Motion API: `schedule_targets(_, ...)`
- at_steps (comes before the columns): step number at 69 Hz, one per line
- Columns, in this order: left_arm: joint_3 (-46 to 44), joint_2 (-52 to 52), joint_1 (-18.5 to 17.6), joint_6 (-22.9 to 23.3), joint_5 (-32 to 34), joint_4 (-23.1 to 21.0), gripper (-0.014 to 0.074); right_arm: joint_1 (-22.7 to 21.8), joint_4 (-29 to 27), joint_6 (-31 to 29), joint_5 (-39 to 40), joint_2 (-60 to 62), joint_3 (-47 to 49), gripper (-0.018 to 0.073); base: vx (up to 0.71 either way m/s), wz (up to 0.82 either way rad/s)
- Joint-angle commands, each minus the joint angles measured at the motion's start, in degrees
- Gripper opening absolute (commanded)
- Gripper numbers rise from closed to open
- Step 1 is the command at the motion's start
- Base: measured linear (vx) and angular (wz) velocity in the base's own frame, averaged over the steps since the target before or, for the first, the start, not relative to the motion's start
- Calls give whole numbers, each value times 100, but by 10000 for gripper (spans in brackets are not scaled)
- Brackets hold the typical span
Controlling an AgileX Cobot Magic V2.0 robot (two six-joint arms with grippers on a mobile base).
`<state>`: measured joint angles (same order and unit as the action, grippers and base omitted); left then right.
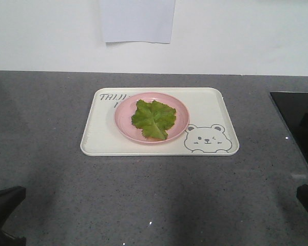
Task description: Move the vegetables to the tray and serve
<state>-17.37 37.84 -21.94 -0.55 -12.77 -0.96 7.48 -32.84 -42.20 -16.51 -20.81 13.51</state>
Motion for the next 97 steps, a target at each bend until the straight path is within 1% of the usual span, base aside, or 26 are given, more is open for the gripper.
schedule_targets(1,-154,-1,-19,55,434,-48,-7,-18,-69,-53,349,-39,155,-6,0,0)
schedule_targets(19,-154,-1,-19,13,369,-42,-7,-18,-69,-53,349,-39,155,-6,0,0)
schedule_targets(23,-154,-65,-19,-17,420,60,-6,-18,-69,-53,349,-39,155,-6,0,0)
schedule_targets(27,-154,-171,66,1,589,140,-6,-18,-69,-53,343,-39,155,-6,0,0)
schedule_targets(36,-154,-495,486,-5,892,153,-6,-18,-69,-53,327,-39,155,-6,0,0)
schedule_targets(46,62,-1031,1151,-4,1006,147,-6,-18,-69,-53,306,-39,155,-6,0,0)
schedule_targets(52,617,-1478,1518,2,1334,147,-6,-18,-69,-53,303,-39,155,-6,0,0)
schedule_targets(61,1460,-2281,1823,55,1924,96,-6,-18,-69,-53,295,-39,155,-6,0,0)
schedule_targets(69,2055,-3027,2105,272,2218,96,-6,-18,-69,-53,290,-39,155,-6,0,0)
schedule_targets(74,2018,-3376,2296,290,1716,96,-6,-18,-69,-53,289,-39,155,-6,0,0)
schedule_targets(80,2018,-3779,2511,301,1407,96,-6,-18,-69,-53,289,-39,155,-6,0,0)
schedule_targets(83,2018,-3990,2564,327,1194,96,-6,-18,-69,-53,289,-39,155,-6,0,0)
schedule_targets(97,2018,-3940,2551,341,1167,96,-6,-18,-69,-53,269,-39,155,-6,0,0)
